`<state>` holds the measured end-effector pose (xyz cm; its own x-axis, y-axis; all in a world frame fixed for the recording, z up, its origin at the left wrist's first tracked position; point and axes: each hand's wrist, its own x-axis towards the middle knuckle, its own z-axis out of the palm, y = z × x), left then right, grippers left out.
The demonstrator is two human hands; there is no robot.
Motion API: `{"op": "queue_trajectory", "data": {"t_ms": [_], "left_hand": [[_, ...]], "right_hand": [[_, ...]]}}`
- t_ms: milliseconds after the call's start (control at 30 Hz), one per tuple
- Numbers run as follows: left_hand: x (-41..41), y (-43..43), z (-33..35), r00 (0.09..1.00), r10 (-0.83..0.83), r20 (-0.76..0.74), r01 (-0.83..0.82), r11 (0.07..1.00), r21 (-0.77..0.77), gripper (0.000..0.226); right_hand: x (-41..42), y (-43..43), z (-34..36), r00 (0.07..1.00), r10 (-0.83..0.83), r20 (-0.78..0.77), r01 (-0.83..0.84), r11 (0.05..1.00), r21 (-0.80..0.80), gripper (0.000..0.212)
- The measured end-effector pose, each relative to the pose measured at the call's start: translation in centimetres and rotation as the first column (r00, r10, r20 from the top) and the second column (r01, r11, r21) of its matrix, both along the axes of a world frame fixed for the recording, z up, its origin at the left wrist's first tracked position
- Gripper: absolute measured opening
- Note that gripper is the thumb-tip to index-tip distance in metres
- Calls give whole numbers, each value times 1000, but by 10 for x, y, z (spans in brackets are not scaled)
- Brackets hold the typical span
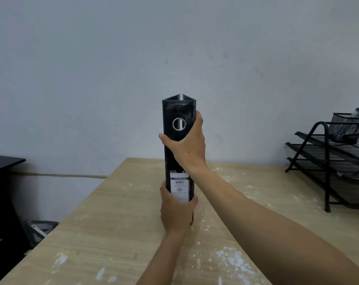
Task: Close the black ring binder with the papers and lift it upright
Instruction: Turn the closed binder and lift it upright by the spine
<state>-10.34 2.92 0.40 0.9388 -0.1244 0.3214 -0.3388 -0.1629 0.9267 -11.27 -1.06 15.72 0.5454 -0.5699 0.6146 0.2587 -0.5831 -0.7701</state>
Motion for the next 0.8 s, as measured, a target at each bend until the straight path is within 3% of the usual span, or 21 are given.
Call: {"op": "queue_trajectory", "data": {"t_ms": [367,800], "left_hand": [[19,22,13,997,-47,53,59,967,-250,81],[123,87,20,996,-30,89,46,981,-188,83]], "right_hand": [[15,28,19,995,73,63,-71,997,-36,97],[115,79,27,991,109,73,-111,994,18,99]]}}
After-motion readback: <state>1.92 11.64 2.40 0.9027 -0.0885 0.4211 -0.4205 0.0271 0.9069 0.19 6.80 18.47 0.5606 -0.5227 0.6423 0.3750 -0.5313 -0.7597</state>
